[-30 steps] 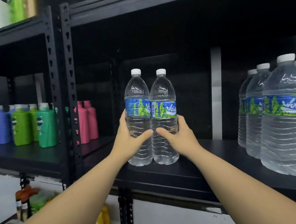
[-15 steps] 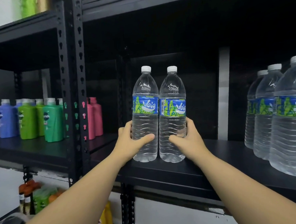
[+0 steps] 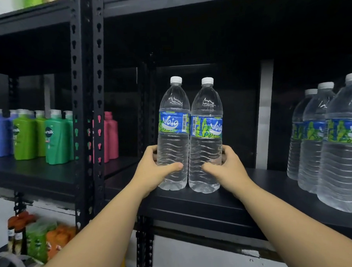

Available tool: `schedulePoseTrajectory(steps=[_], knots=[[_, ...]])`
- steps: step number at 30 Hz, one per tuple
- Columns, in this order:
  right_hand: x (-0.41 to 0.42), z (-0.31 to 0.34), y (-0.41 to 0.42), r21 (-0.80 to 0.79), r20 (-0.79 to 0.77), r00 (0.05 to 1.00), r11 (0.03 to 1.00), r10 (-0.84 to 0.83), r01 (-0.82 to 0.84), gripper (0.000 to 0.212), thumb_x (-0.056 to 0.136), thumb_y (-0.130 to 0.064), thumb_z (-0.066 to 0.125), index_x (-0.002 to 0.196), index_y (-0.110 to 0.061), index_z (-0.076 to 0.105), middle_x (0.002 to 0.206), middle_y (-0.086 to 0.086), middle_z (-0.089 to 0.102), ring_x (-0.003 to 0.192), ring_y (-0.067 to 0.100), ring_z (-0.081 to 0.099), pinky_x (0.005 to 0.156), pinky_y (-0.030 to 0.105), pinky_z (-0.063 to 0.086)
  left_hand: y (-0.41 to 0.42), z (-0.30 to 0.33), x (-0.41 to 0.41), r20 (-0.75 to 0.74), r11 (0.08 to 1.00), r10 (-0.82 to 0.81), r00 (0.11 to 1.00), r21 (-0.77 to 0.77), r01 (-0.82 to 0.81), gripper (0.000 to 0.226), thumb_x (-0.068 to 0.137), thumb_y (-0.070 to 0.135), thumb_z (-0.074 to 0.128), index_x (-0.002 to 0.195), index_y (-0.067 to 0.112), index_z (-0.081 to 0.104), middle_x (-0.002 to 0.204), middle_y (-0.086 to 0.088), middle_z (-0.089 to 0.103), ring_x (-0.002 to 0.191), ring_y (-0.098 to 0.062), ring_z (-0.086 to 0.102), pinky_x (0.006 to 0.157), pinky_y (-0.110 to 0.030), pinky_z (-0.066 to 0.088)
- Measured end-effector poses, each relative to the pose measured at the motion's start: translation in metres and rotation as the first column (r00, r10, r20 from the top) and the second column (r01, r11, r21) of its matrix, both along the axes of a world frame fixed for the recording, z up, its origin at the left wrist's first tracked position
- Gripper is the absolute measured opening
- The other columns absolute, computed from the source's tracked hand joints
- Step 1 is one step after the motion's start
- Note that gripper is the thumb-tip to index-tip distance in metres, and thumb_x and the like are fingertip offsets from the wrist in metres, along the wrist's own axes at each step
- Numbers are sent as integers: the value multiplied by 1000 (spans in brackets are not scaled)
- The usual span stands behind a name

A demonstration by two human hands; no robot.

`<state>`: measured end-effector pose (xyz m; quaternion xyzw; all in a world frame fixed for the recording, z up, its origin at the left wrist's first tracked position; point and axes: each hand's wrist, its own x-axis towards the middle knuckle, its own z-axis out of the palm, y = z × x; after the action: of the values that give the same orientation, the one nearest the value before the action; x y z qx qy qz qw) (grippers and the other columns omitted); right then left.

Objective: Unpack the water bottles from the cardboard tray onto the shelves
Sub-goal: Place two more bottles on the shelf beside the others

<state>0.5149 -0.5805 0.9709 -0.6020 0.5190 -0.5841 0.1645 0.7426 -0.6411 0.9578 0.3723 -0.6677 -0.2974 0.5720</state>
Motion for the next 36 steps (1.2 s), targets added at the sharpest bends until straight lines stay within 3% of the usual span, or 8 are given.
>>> schedulePoseTrajectory(steps=[4,8,13,21,25,28,32,36], knots=[[5,0,4,-17,-29,999,1000,-22,22,87,57,-38,103,123,-28,47,109,-8,66,97,5,68,87,31,57,-7,-3,2,-36,1000,10,999,-10,-11,77,56,38,101,120,37,58,110,5,76,98,-10,75,92,-40,61],[8,1,2,-1,-27,1000,1000,-11,11,75,69,-27,95,128,-26,49,107,-15,69,93,-7,67,80,21,52,-9,-3,3,-52,1000,17,998,-17,-18,75,53,39,100,118,36,64,108,7,77,95,-8,76,92,-42,62],[4,-2,3,-33,-63,997,998,-48,46,79,57,-33,102,116,-29,50,105,-9,68,90,-2,68,85,31,58,-7,-4,3,-77,998,48,996,-32,-51,84,48,44,101,121,35,62,108,5,75,94,-8,75,90,-41,62],[-3,3,1,-5,-147,988,999,-42,42,81,51,-44,103,113,-30,51,104,-6,72,95,8,72,89,39,60,-8,-4,4,-62,997,61,996,-37,-64,74,53,37,102,116,35,62,99,6,77,83,-5,76,85,-38,63],[-9,13,-12,65,-192,981,996,-40,53,80,52,-41,104,113,-26,53,100,-5,74,91,8,72,81,31,59,-27,4,5,36,998,54,998,11,-55,74,54,42,102,116,34,62,97,8,78,86,-6,76,87,-39,62],[-12,18,-30,82,-223,974,994,-51,71,82,52,-40,104,114,-23,53,99,-8,72,92,6,71,77,25,54,-43,17,3,190,997,67,980,13,-70,72,57,42,102,115,29,61,95,11,76,87,-3,73,77,-26,57],[-16,25,-61,119,-284,955,985,-84,122,85,54,-44,102,117,-21,49,106,-12,68,97,6,67,76,25,50,-75,34,-6,352,993,107,930,7,-117,72,54,47,101,107,27,58,98,15,70,92,-6,68,70,-23,47],[-21,32,-91,169,-322,941,972,-100,161,86,56,-48,100,118,-23,46,114,-11,64,108,14,61,83,30,47,-108,42,-14,443,992,108,890,12,-126,76,58,51,98,117,24,58,103,15,65,95,-7,63,71,-22,45]])
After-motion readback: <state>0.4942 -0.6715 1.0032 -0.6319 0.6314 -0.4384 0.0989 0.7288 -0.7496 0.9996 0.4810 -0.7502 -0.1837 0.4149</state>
